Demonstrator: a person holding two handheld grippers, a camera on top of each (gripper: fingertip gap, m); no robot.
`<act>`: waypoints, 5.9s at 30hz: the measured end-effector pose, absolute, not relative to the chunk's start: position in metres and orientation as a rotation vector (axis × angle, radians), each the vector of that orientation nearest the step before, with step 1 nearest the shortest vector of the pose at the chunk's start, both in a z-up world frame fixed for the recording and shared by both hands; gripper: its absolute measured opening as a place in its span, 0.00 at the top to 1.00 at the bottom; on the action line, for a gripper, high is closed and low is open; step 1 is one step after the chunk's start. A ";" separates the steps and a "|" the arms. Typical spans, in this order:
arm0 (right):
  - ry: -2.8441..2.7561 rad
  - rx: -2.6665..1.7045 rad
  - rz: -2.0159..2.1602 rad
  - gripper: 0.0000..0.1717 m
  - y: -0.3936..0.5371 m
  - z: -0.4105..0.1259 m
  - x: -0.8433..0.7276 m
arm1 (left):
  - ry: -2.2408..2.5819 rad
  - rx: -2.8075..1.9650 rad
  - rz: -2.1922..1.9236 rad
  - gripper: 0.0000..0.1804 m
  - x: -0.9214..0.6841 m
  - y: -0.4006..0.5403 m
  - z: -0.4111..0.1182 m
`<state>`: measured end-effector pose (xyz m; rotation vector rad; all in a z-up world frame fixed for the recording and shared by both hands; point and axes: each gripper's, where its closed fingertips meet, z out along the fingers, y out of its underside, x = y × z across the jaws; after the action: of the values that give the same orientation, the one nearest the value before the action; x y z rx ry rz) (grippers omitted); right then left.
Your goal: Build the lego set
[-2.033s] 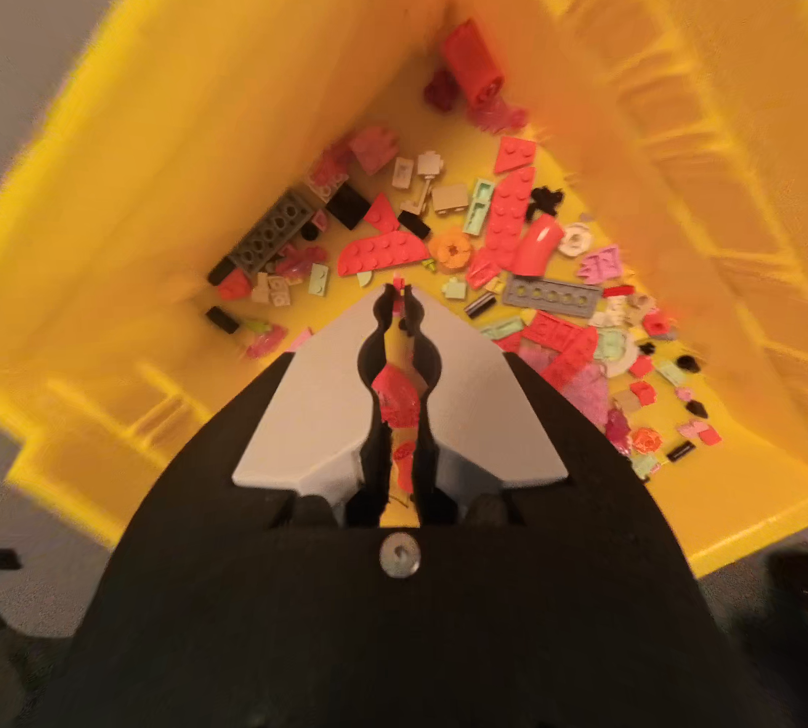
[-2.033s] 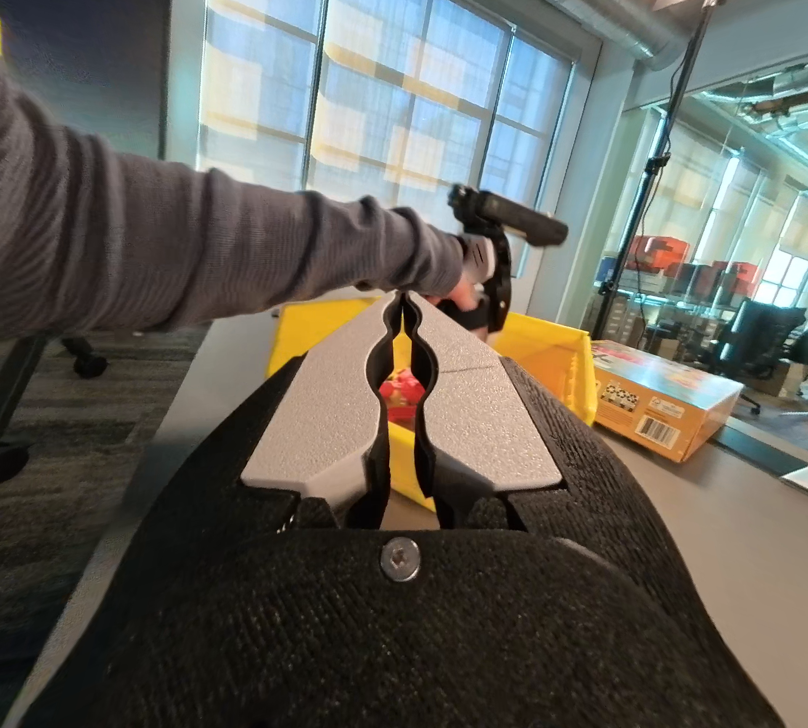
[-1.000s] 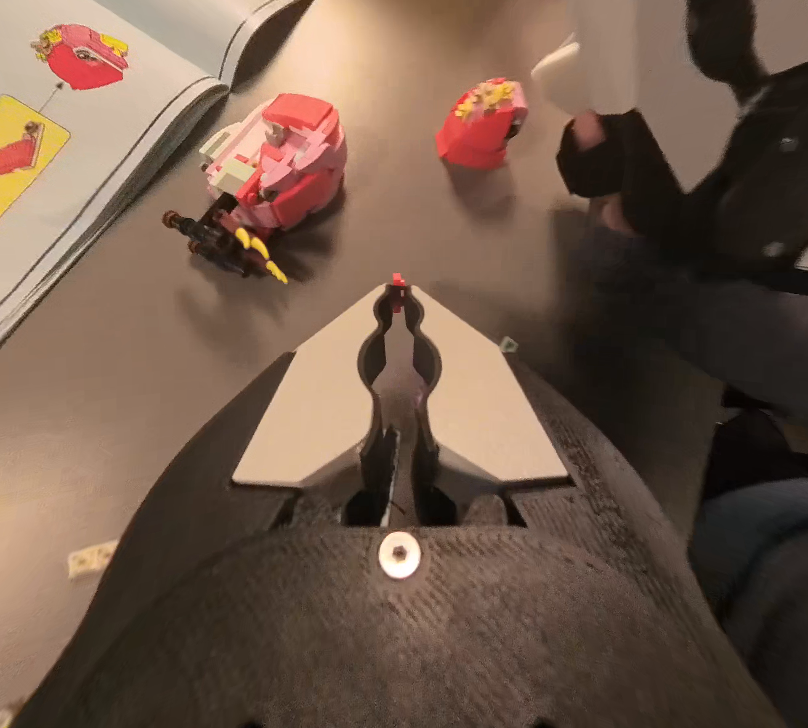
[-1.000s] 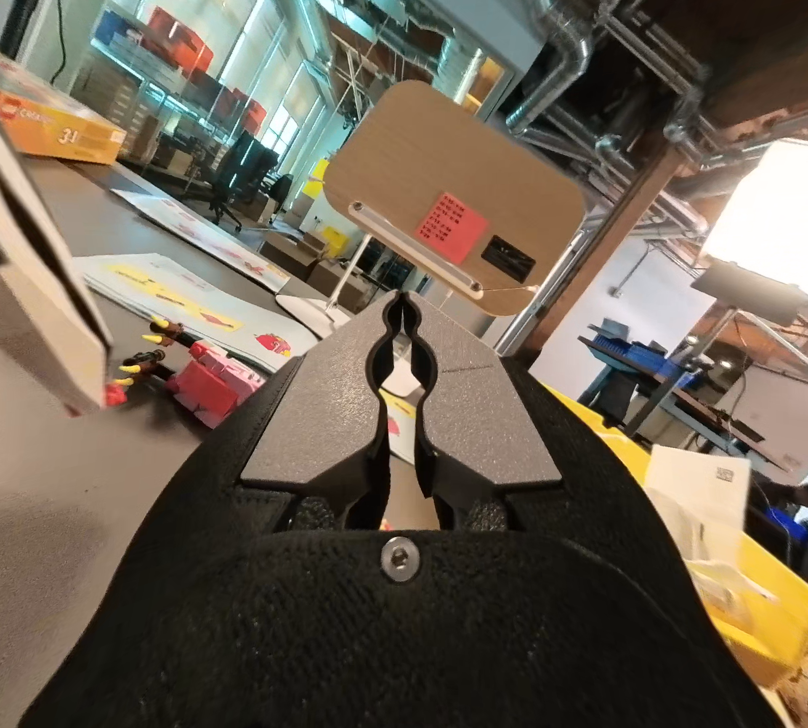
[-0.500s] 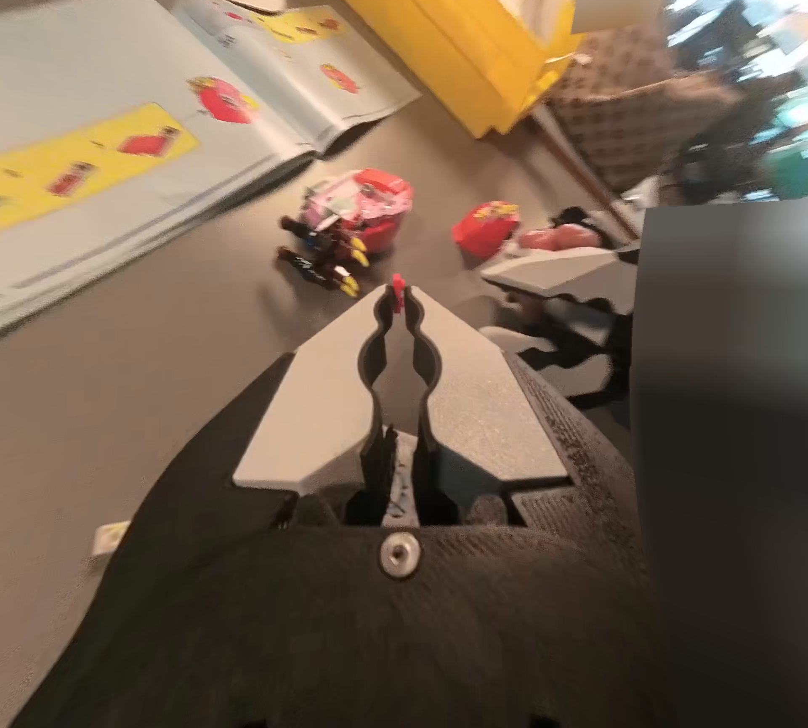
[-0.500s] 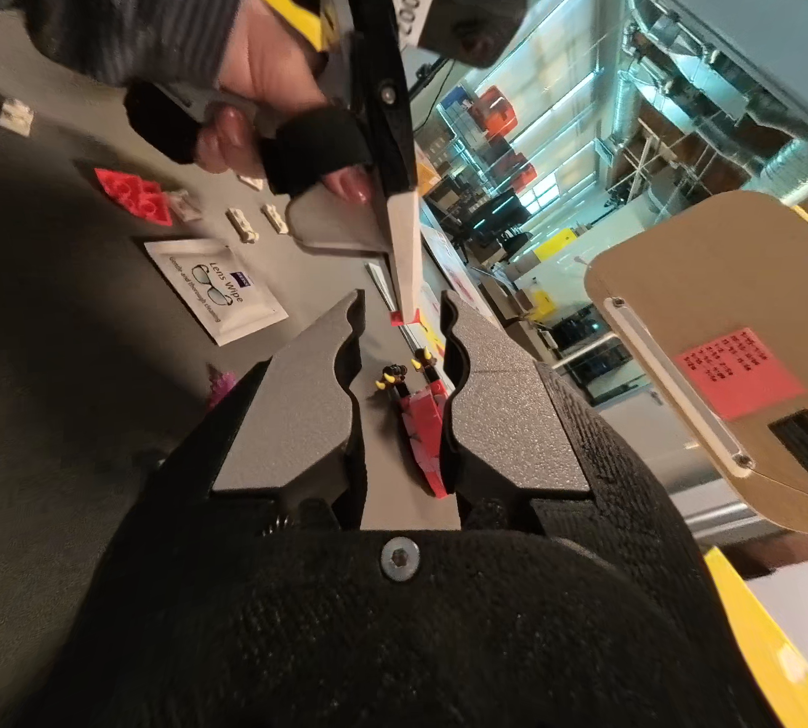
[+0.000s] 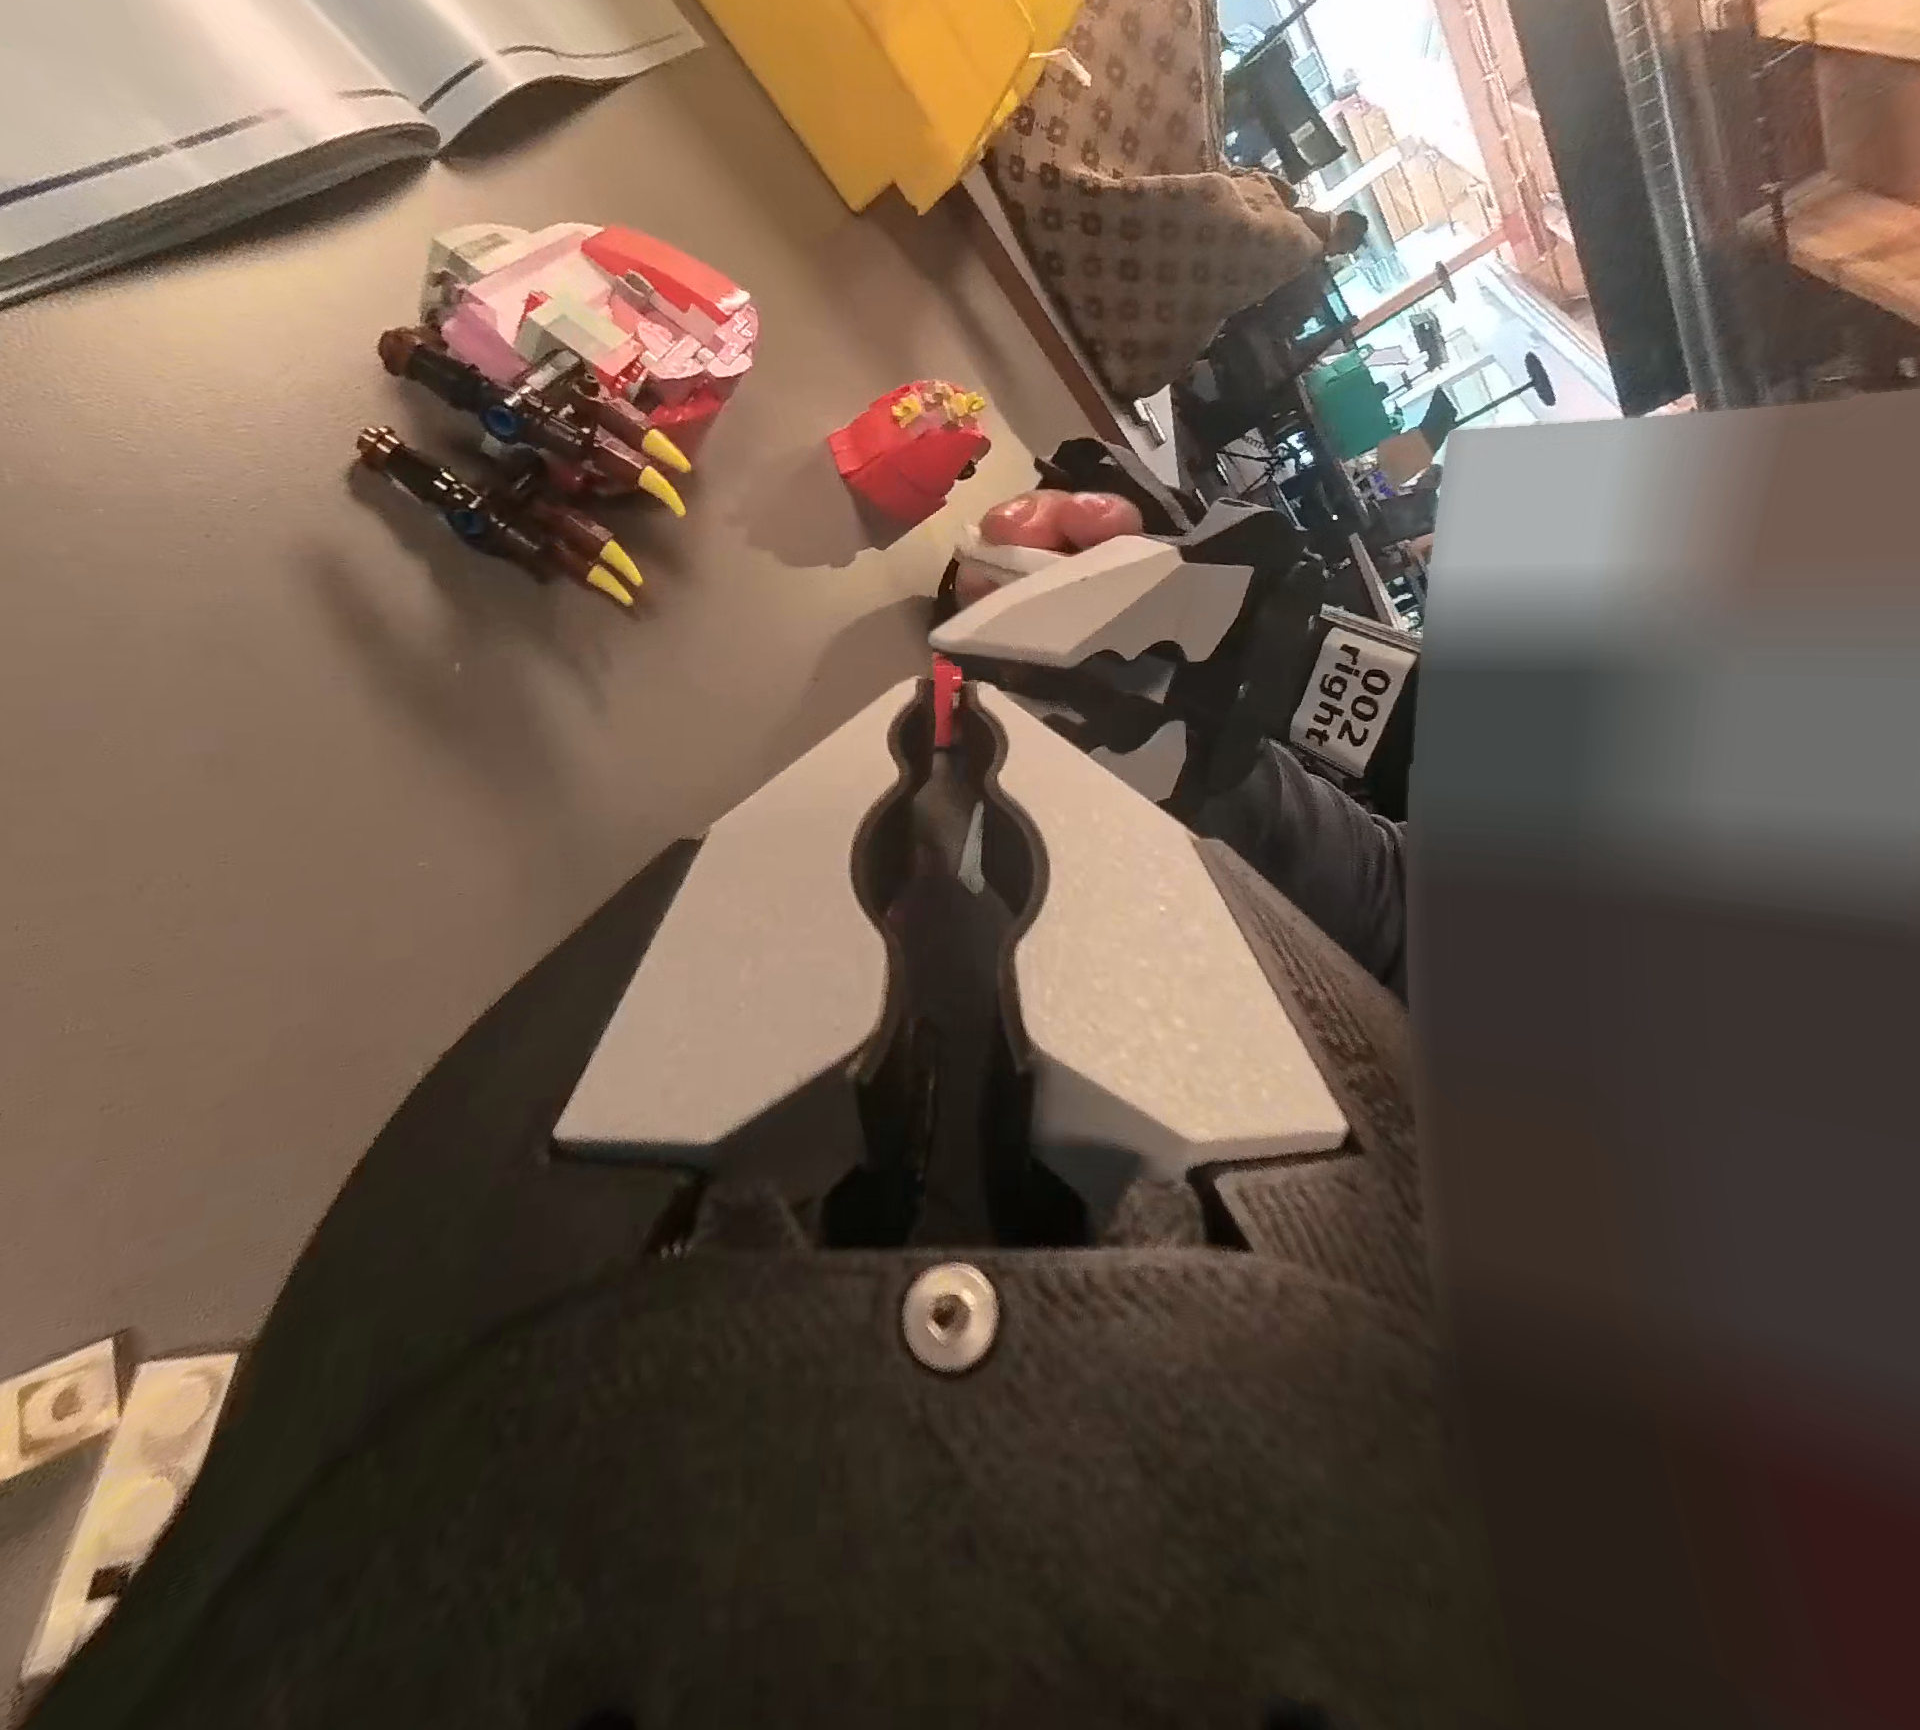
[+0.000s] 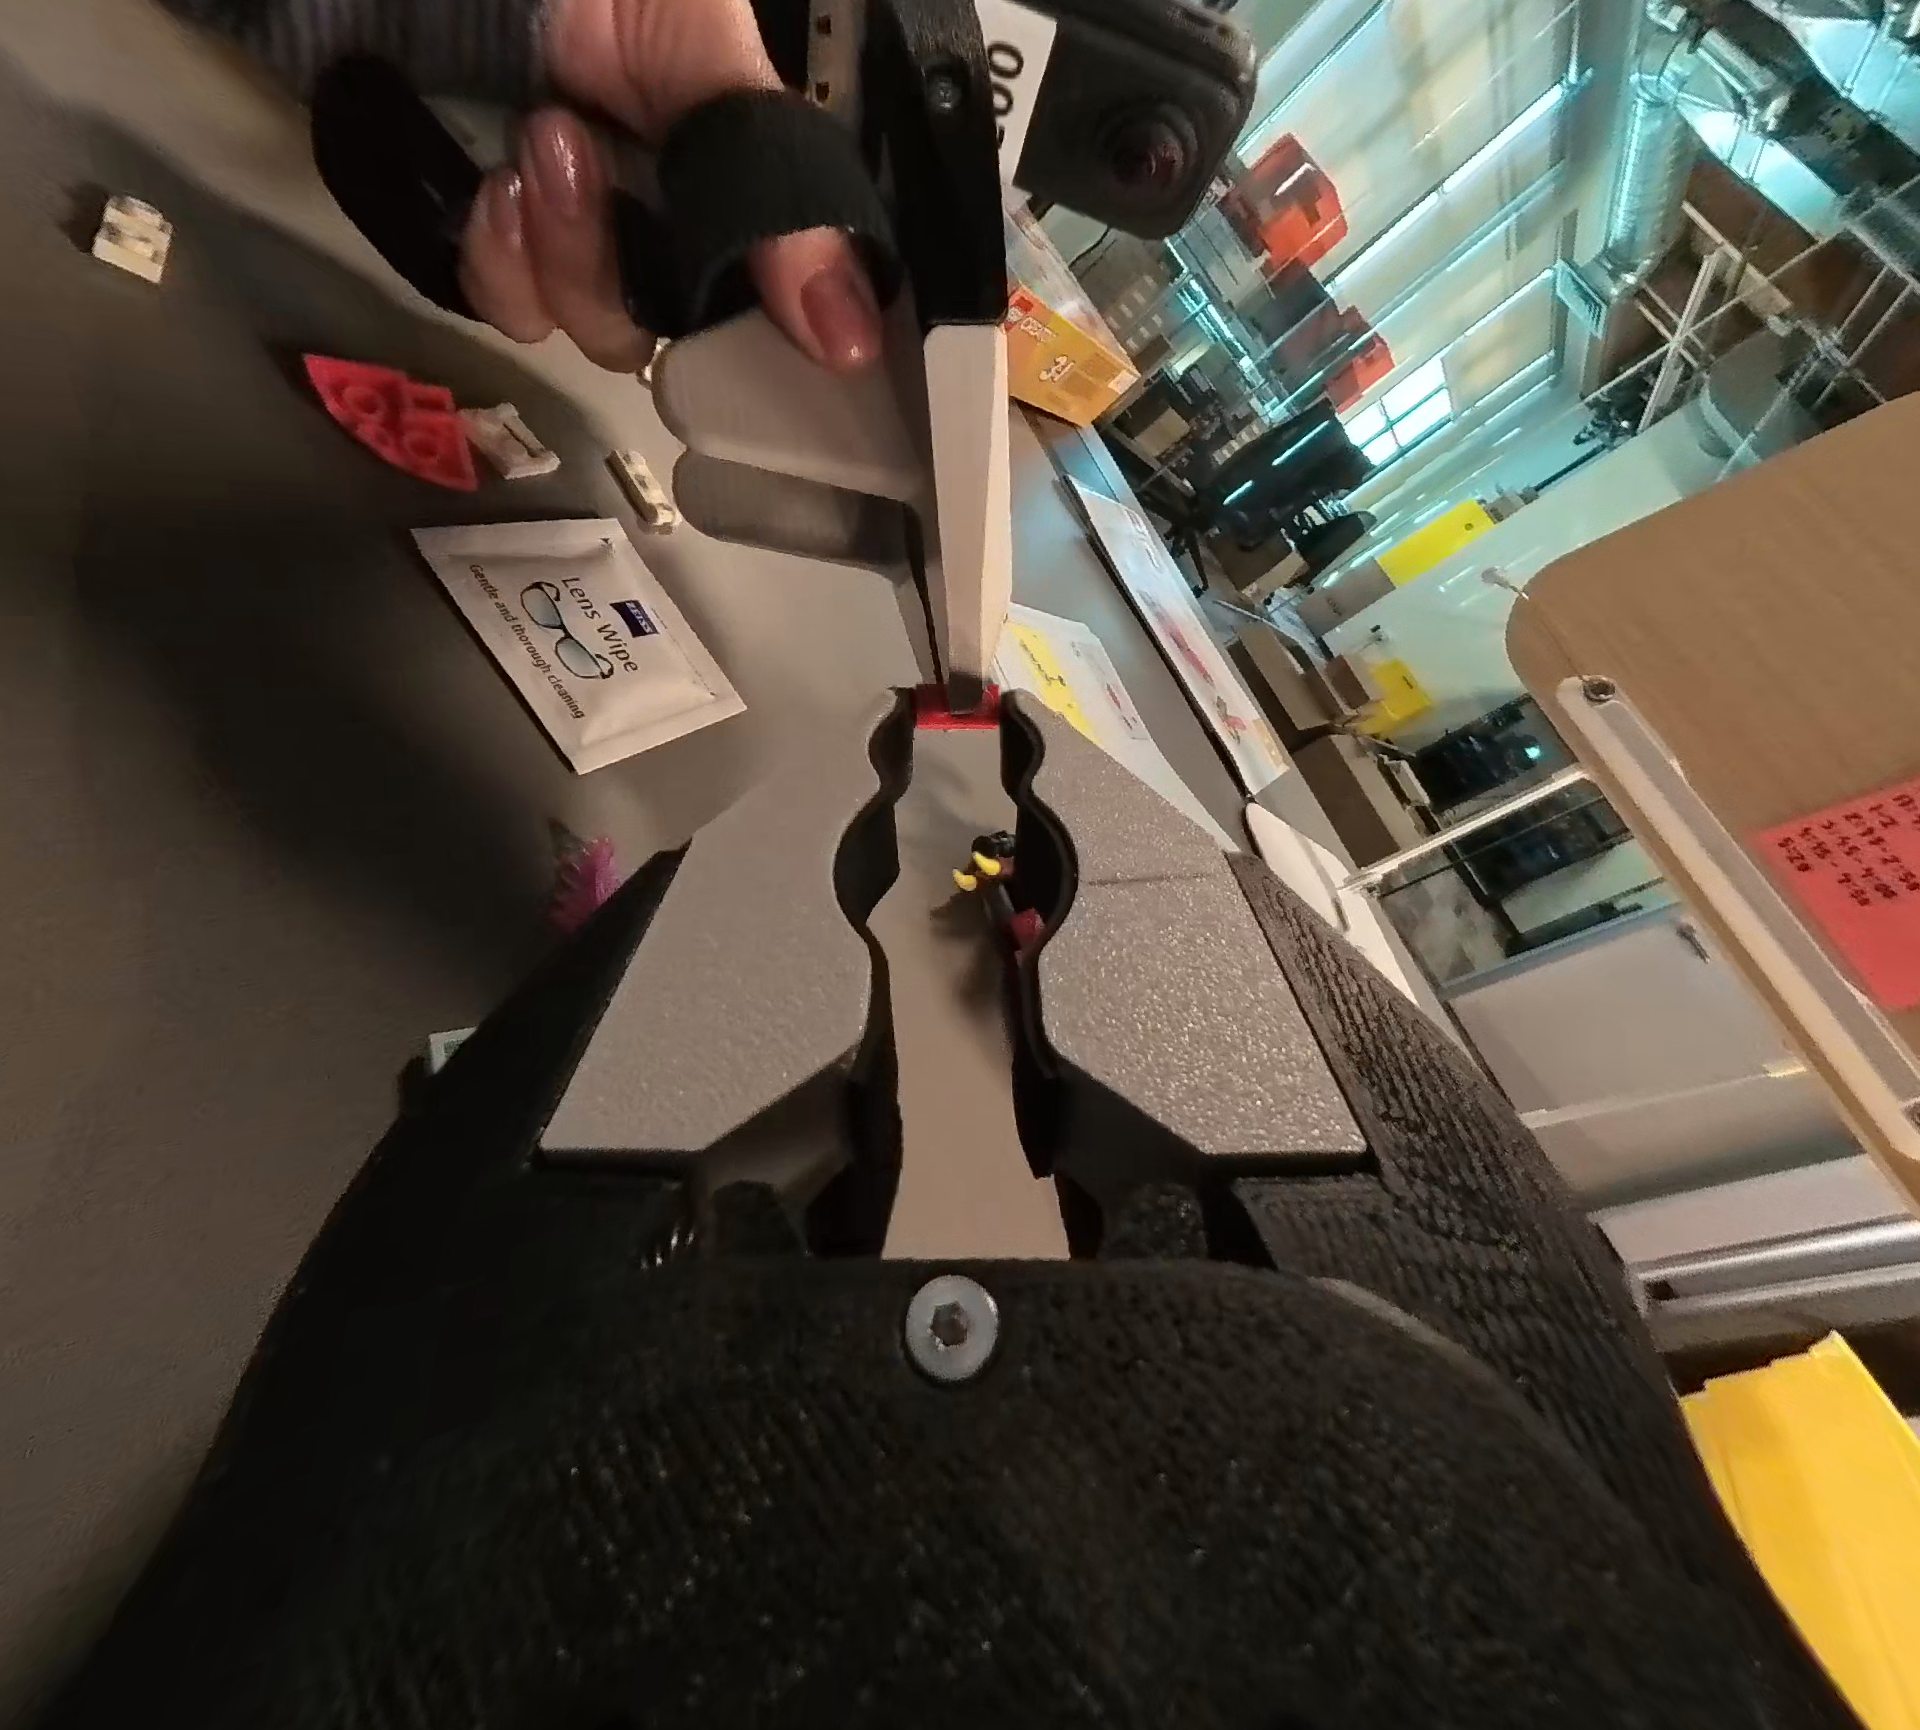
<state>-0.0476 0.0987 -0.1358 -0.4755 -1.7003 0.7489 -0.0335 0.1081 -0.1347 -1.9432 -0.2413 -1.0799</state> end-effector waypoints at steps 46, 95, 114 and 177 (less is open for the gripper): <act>-1.383 -0.810 1.035 0.90 0.118 -0.074 -0.050 | -0.196 -1.396 0.070 0.86 -0.112 0.102 -0.046; -1.163 -0.576 1.086 1.00 0.000 -0.052 -0.107 | -1.378 -2.608 0.109 0.93 -0.348 -0.210 -0.166; -1.200 -0.575 1.091 1.00 -0.005 -0.058 -0.111 | -1.537 -2.592 0.092 0.99 -0.364 -0.229 -0.190; -1.261 -0.549 1.086 1.00 -0.016 -0.064 -0.114 | -1.568 -2.533 0.006 0.94 -0.356 -0.229 -0.187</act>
<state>-0.1142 -0.0155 -0.0642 -0.5490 -1.2607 1.0857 -0.3564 -0.2293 -0.1866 -2.5331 -1.5681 0.0058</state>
